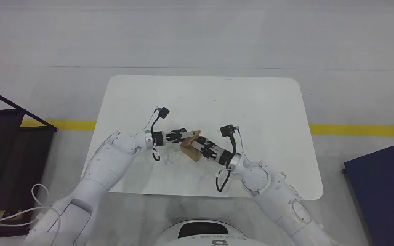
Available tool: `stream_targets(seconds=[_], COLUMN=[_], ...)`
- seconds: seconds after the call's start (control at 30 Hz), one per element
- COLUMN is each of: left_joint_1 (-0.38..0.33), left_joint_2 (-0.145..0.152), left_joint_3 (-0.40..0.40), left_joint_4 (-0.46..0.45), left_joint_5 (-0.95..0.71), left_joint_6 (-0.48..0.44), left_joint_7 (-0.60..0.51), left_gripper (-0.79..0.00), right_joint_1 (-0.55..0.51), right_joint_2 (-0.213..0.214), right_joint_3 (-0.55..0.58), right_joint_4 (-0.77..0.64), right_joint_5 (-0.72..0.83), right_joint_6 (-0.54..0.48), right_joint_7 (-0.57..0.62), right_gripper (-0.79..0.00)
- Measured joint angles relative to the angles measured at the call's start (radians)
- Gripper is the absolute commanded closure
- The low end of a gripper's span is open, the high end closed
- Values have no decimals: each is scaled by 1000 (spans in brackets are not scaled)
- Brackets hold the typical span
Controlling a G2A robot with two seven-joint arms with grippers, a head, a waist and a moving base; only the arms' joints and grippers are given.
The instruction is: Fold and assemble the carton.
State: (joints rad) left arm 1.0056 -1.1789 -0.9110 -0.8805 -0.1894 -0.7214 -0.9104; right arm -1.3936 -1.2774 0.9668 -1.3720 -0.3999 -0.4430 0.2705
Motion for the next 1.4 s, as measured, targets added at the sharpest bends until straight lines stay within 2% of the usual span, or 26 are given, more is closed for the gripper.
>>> stream_targets(seconds=[0.4,0.5,0.53,0.57,0.6,0.87,1.2,1.4], left_joint_1=[-2,-1,0,0,1,5,27,46], left_joint_2=[1,2,2,3,3,8,17,23], left_joint_3=[-1,-1,-1,-1,-2,-11,-15,-31], left_joint_4=[-13,-20,-21,-22,-24,-34,-111,-134], left_joint_5=[33,43,46,49,53,86,202,207], left_joint_6=[18,22,23,25,28,43,133,148], left_joint_7=[16,22,23,24,26,47,113,122], left_gripper=[-588,-591,-588,-588,-594,-588,-585,-563], right_joint_1=[22,25,26,26,26,26,18,13], right_joint_2=[-9,-11,-11,-11,-12,-13,-13,-11], right_joint_3=[-13,-15,-15,-15,-15,-11,-8,1], right_joint_4=[19,23,24,25,26,29,13,11], right_joint_5=[25,34,36,39,44,74,81,69], right_joint_6=[18,21,22,23,23,25,40,51], right_joint_7=[-8,-13,-14,-15,-16,-4,3,1], right_gripper=[-283,-243,-209,-132,0,0,0,0])
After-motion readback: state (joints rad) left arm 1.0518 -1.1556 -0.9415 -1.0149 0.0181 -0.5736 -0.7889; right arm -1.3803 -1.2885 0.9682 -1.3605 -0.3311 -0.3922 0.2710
